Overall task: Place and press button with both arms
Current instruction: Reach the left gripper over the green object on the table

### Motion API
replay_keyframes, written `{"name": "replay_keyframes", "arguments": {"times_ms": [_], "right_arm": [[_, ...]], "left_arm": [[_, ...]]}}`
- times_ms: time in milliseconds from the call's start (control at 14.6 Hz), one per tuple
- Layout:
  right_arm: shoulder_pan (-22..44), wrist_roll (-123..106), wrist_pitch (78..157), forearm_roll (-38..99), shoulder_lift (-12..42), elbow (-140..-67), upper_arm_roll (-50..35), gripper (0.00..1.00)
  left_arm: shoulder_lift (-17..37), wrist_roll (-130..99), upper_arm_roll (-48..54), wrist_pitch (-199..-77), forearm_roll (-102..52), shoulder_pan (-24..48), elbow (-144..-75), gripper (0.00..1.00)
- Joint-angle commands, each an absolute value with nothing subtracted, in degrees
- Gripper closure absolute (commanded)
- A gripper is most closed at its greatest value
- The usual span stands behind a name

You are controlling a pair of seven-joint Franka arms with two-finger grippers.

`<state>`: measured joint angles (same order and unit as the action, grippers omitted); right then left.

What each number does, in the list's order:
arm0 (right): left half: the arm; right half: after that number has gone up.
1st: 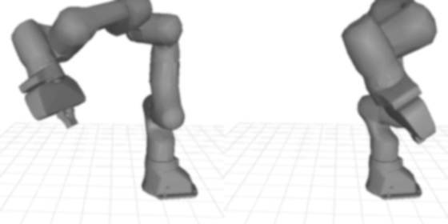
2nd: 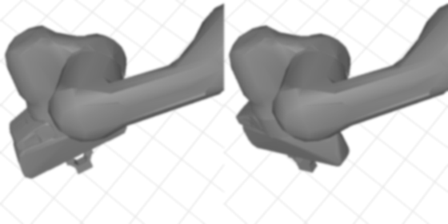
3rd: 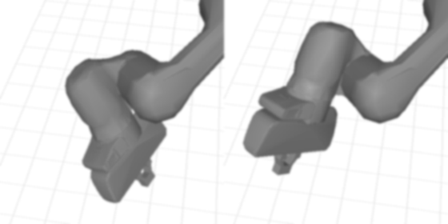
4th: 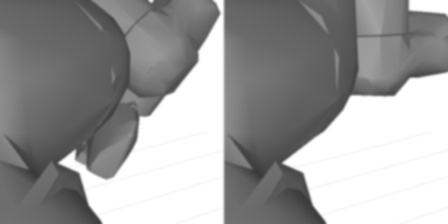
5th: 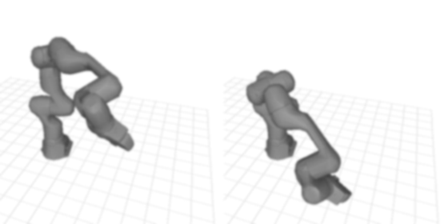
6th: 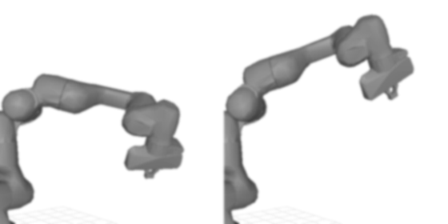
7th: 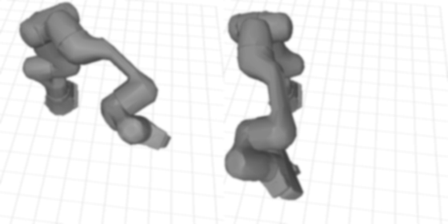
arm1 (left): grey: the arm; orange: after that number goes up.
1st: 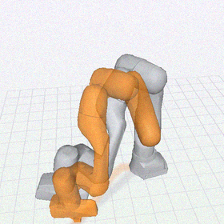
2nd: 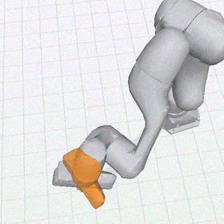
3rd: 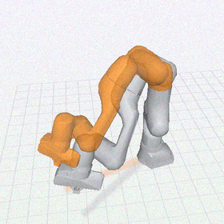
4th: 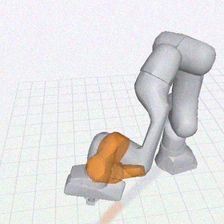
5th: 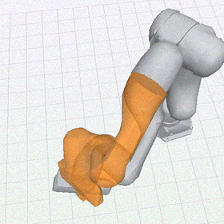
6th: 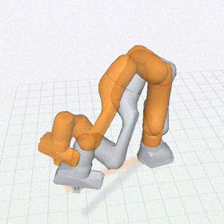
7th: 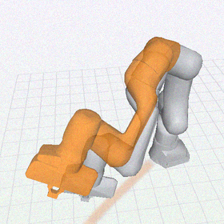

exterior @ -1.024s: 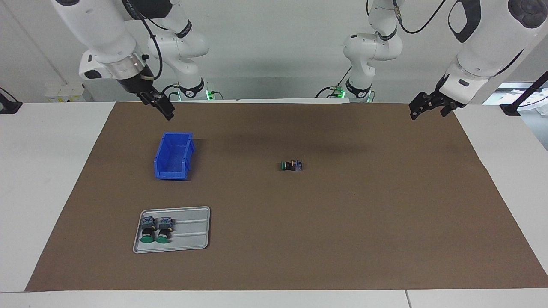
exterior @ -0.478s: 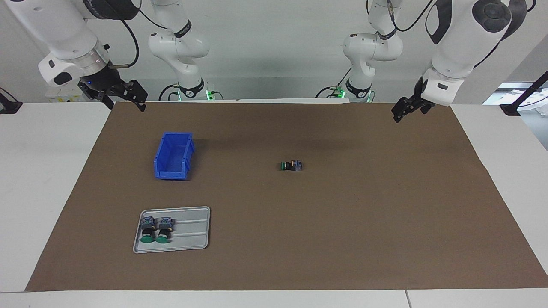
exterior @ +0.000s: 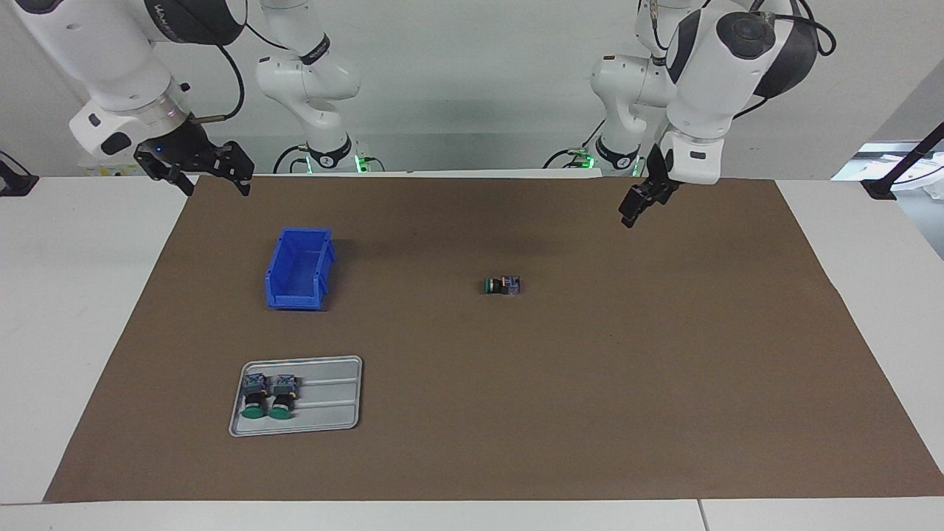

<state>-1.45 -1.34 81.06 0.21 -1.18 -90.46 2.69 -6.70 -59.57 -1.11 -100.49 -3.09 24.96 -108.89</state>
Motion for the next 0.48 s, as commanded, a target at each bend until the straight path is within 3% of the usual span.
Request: {"name": "replay_keyframes", "arguments": {"times_ms": [0,410], "right_arm": [[-2.8,-2.5,82.4,-0.4,-3.3,-93.2,2.0,0.02],[-2.2,-2.5,81.7,0.2,-3.3,-92.9,1.7,0.02]], "left_arm": [[-4.0,-73.6,-1.8,-104.3,-4.5,29.5,-110.1,0.00],[6.7,-94.4,-1.8,-110.9,-7.5,36.8,-106.7,0.00]]}}
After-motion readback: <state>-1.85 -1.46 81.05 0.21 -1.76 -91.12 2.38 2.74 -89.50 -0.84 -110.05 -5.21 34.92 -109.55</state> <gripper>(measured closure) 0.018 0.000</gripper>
